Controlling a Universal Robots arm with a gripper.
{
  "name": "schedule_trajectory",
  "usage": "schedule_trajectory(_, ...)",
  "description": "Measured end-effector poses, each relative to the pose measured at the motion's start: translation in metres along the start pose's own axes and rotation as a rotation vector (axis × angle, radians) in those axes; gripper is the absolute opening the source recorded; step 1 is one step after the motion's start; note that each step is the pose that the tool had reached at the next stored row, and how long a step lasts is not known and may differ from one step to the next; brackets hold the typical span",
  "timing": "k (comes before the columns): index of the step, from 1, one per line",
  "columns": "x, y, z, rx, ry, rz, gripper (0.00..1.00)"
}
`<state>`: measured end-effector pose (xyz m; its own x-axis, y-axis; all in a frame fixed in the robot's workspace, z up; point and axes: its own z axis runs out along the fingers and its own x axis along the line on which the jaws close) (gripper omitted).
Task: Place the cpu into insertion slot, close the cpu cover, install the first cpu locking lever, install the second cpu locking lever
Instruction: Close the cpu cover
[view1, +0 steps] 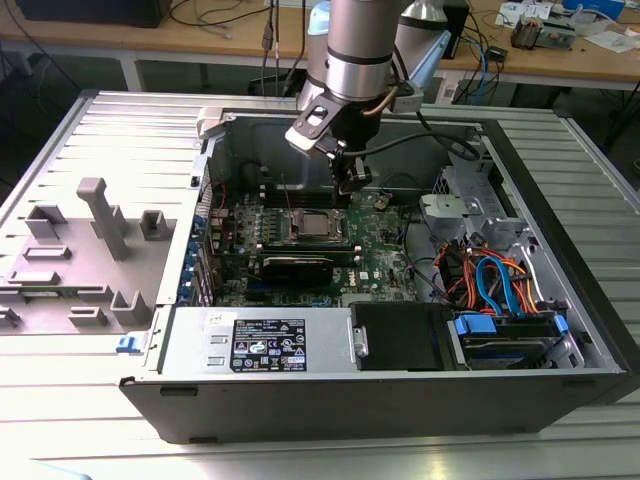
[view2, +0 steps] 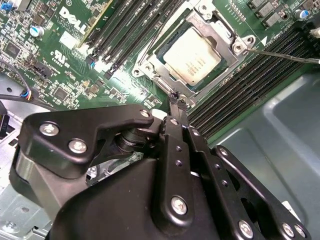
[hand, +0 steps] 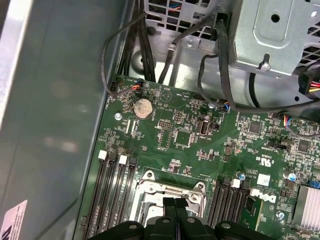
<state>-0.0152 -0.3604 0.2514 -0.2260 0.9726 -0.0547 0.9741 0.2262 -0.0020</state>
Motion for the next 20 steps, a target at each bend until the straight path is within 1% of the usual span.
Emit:
schedule_trajectory(8, 0.0001, 0.0000, 0.0004, -0.0041, 0.0000, -0.073, 0.11)
schedule_trajectory(11, 0.0000, 0.0000, 0.0004, -0.0049, -0.0001, -0.088, 0.11)
schedule_trajectory(14, 0.0000, 0.0001, 0.0004, -0.0072, -0.0001, -0.129, 0.11)
schedule_trajectory(20, 0.0000, 0.0003, 0.0004, -0.0087, -0.0002, -0.156, 0.11)
